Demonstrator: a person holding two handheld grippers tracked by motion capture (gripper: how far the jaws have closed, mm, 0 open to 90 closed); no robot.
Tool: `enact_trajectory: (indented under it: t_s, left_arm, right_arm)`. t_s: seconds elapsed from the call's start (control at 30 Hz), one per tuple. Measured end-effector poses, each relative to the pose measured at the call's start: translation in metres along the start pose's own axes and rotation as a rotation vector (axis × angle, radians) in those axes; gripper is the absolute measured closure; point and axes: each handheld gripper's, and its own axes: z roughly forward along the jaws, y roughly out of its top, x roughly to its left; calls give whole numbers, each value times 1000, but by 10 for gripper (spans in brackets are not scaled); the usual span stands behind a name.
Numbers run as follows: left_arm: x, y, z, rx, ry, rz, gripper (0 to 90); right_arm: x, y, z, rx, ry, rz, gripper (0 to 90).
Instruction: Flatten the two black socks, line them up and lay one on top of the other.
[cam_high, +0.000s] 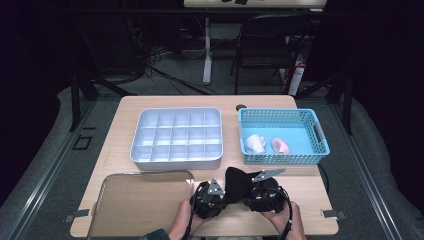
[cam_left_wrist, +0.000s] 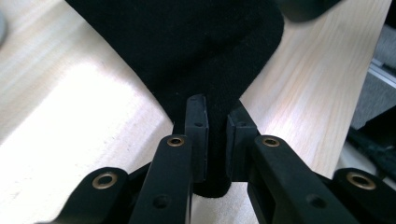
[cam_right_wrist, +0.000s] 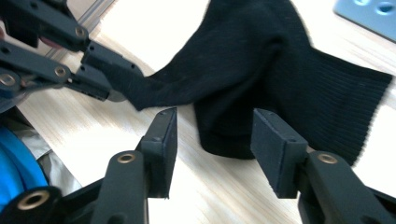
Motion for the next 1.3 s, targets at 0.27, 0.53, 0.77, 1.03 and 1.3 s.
enact_trajectory:
  t_s: [0.27,0.53,0.77,1.03,1.3]
  left_arm:
    - [5,1,-10,-52,0,-11,824]
    - [11,2,-16,-64,5,-40,835]
    - [17,3,-21,-52,-27,-70,836]
    - [22,2,-22,-54,-48,-93,835]
    - [22,2,-22,-48,-42,-97,831]
  right_arm:
    - [-6,1,10,45,-35,-13,857]
    - [-18,-4,-2,55,-77,33,884]
    - [-36,-10,-15,62,-148,89,885]
    - [-57,-19,-29,80,-218,152,886]
    - [-82,-30,-36,98,-280,233,886]
